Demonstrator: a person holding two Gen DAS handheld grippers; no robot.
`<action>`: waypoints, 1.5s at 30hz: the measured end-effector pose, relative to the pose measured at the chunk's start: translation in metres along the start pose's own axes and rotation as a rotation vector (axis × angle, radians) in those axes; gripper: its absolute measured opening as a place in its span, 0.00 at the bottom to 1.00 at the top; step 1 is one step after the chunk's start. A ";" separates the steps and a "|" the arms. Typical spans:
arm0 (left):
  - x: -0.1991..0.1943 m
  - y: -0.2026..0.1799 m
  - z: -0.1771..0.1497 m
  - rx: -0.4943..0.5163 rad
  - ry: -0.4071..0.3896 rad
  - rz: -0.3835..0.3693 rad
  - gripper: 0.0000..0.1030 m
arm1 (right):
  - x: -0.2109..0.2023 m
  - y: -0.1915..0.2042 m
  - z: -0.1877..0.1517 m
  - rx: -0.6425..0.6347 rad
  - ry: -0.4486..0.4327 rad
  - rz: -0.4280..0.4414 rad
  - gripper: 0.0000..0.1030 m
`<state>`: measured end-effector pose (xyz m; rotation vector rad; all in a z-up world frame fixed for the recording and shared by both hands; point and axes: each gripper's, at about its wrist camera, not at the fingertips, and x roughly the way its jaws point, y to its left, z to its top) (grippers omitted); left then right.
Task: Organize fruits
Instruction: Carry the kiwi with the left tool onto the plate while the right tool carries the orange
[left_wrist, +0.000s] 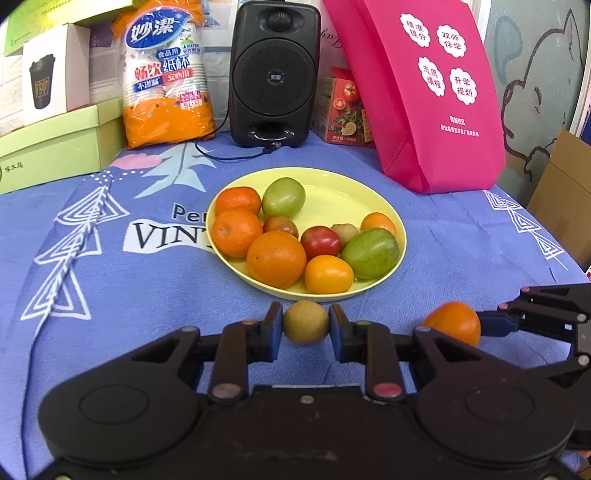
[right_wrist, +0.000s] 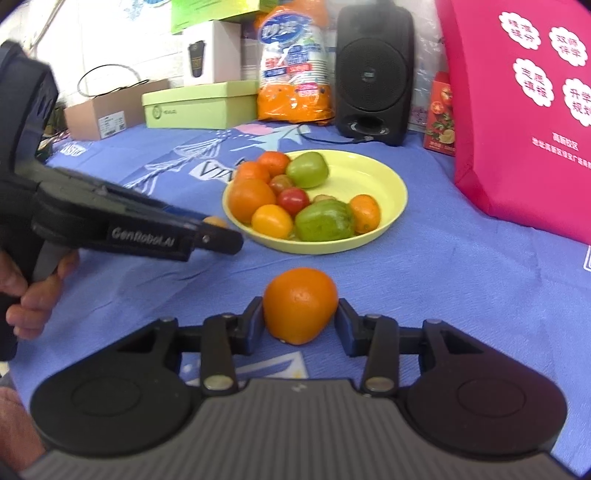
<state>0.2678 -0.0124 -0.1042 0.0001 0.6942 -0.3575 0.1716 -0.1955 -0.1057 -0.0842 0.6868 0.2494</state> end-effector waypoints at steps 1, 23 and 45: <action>-0.003 0.000 -0.001 0.002 -0.002 -0.001 0.25 | -0.002 0.002 -0.001 -0.003 0.001 0.005 0.39; -0.009 -0.005 0.075 0.108 -0.106 -0.014 0.25 | -0.007 -0.022 0.058 -0.041 -0.093 -0.026 0.39; 0.129 -0.028 0.150 0.173 0.007 -0.062 0.25 | 0.077 -0.041 0.100 -0.022 -0.041 -0.011 0.39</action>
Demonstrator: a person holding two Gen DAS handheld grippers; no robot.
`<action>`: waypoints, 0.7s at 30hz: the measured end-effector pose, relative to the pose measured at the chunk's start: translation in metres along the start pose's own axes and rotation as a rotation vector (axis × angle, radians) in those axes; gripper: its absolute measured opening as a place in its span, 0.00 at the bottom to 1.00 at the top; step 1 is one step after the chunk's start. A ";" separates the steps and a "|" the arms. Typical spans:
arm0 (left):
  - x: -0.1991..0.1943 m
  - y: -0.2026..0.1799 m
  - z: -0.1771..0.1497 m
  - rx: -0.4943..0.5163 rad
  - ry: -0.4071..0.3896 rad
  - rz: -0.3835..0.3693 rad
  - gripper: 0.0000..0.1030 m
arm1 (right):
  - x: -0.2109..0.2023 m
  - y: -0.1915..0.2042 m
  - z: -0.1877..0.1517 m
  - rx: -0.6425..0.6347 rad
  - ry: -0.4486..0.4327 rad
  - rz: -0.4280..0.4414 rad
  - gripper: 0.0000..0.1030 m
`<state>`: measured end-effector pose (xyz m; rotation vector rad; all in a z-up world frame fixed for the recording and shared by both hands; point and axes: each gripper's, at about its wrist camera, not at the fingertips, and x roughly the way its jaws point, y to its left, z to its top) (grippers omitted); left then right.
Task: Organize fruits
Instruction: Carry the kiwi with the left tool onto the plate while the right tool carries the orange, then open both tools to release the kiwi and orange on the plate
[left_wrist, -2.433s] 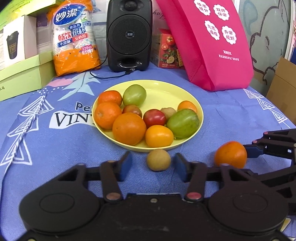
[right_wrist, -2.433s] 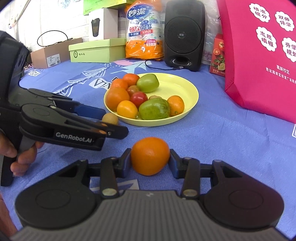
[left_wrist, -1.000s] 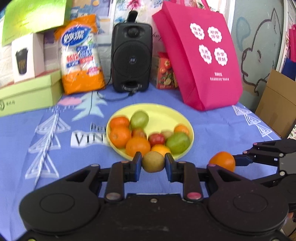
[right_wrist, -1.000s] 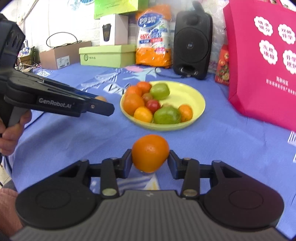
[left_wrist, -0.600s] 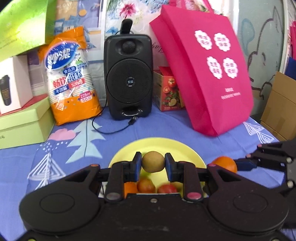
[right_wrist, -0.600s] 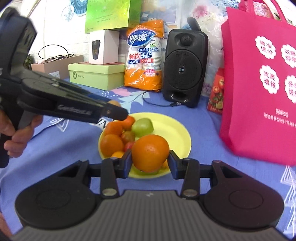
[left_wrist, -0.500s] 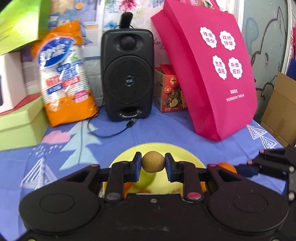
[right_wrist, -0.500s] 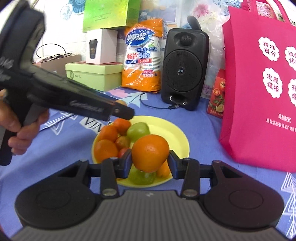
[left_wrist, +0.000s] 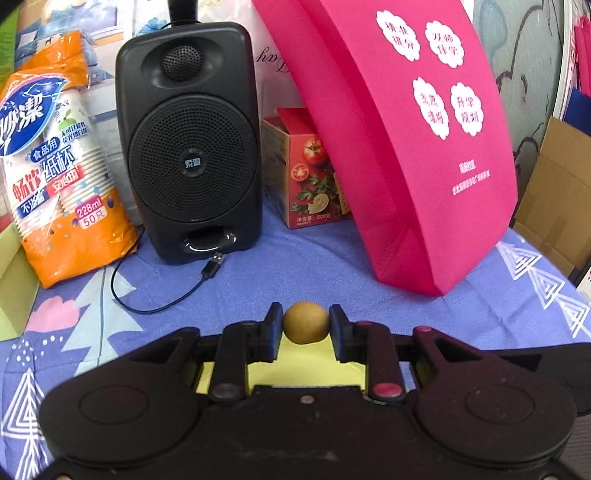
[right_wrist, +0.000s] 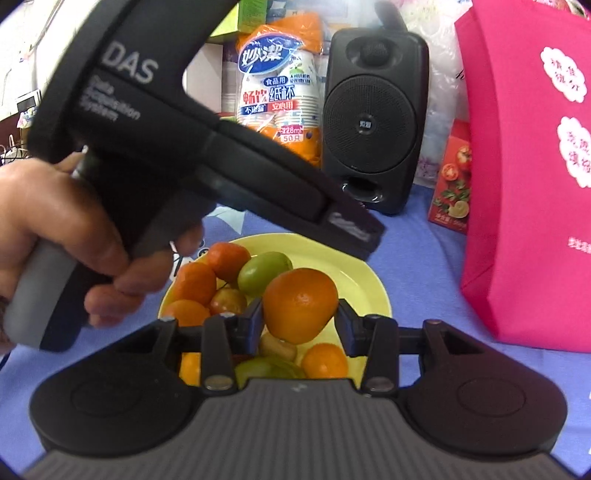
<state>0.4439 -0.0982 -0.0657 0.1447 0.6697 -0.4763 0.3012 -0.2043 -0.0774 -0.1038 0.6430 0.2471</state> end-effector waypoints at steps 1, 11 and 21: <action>0.002 0.000 -0.001 0.003 0.004 0.007 0.25 | 0.004 0.000 0.001 0.006 0.003 -0.005 0.39; 0.018 0.013 -0.017 -0.025 0.030 0.041 0.33 | 0.003 -0.006 -0.007 0.023 0.004 -0.049 0.50; 0.009 0.012 -0.027 -0.033 0.027 0.087 0.85 | -0.026 -0.004 -0.016 0.035 -0.009 -0.063 0.50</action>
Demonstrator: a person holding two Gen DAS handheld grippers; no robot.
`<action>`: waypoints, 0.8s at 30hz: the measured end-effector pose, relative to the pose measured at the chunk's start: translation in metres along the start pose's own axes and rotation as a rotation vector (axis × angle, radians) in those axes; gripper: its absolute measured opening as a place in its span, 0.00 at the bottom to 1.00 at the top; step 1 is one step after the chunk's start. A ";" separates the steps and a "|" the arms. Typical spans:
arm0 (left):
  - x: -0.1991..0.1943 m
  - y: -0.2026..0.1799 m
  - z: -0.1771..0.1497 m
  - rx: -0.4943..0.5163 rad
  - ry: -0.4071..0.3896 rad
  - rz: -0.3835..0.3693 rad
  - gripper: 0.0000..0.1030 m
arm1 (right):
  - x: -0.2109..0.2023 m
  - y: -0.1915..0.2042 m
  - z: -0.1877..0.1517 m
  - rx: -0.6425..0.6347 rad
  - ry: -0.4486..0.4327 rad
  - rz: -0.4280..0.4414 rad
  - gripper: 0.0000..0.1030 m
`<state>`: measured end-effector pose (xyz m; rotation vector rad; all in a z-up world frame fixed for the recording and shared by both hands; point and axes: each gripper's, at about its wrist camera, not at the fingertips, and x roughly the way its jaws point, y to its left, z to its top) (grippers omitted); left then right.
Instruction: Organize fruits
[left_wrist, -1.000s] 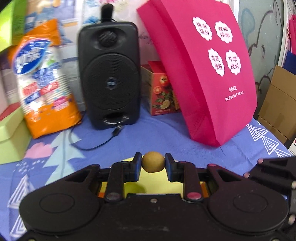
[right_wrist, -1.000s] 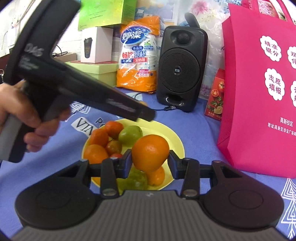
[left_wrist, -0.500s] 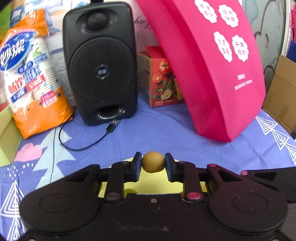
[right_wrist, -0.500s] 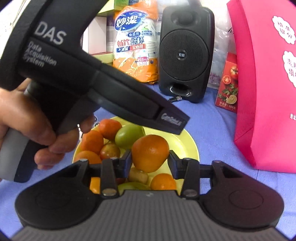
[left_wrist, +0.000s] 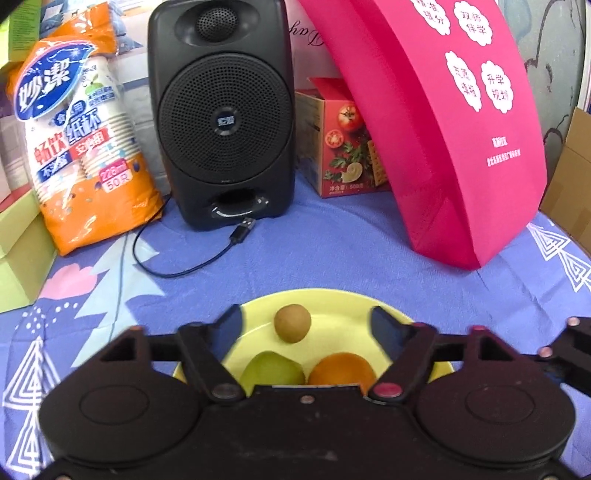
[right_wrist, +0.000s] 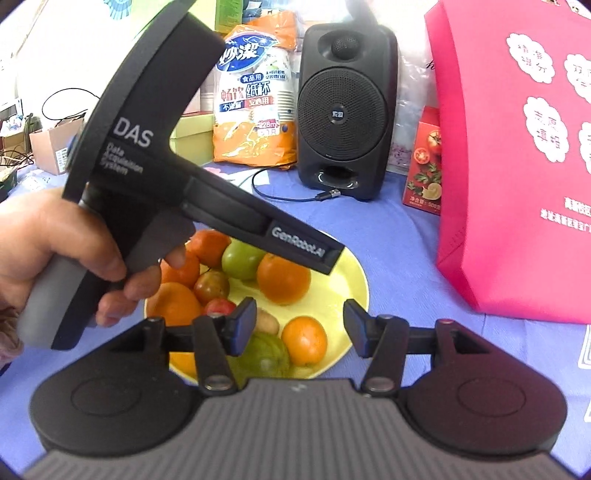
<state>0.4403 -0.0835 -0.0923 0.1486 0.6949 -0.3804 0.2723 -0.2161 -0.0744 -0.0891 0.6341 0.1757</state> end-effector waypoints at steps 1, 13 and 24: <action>-0.004 0.000 -0.001 0.000 -0.009 0.015 0.92 | -0.003 0.002 -0.002 -0.002 -0.001 0.000 0.50; -0.103 -0.016 -0.012 0.068 -0.184 0.149 1.00 | -0.047 0.015 -0.019 -0.011 -0.029 -0.022 0.59; -0.189 -0.020 -0.071 0.000 -0.154 0.278 1.00 | -0.090 0.028 -0.020 0.128 -0.094 -0.129 0.98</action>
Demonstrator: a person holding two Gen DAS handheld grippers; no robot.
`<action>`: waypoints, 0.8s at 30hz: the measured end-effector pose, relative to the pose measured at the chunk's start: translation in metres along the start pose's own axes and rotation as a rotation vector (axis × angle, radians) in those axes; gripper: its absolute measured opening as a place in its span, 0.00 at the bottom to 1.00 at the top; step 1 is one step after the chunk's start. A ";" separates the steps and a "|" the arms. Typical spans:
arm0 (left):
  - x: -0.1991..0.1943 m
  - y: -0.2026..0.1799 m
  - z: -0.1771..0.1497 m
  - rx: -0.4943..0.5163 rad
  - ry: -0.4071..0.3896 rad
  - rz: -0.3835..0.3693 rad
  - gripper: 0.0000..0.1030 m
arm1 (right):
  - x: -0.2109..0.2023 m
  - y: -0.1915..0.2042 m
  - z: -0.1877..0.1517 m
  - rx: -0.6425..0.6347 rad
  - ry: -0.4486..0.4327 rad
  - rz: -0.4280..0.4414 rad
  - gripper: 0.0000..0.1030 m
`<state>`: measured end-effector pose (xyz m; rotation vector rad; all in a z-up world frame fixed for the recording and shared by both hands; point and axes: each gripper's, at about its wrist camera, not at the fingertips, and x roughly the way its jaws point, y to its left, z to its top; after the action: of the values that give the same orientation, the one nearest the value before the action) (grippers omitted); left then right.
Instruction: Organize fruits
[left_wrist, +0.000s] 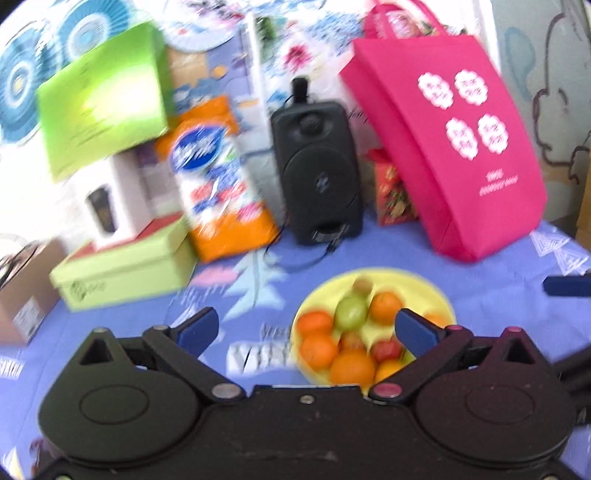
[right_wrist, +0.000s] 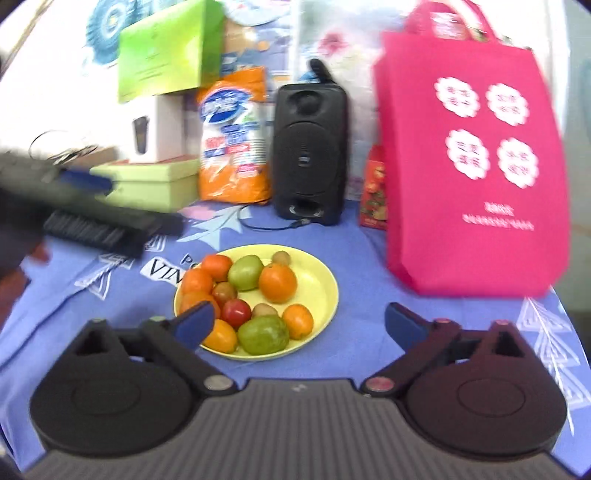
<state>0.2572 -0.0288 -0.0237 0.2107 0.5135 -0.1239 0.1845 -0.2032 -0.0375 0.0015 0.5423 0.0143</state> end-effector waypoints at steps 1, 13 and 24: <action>-0.005 0.000 -0.007 -0.005 0.018 0.015 1.00 | -0.003 0.002 -0.003 0.020 0.013 -0.010 0.98; -0.075 0.008 -0.084 -0.096 0.134 0.048 1.00 | -0.044 0.028 -0.037 0.138 0.160 -0.213 1.00; -0.146 0.014 -0.124 -0.228 0.135 0.050 1.00 | -0.100 0.038 -0.063 0.150 0.129 -0.209 1.00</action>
<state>0.0746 0.0230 -0.0540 0.0086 0.6509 -0.0018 0.0661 -0.1666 -0.0394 0.0906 0.6692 -0.2314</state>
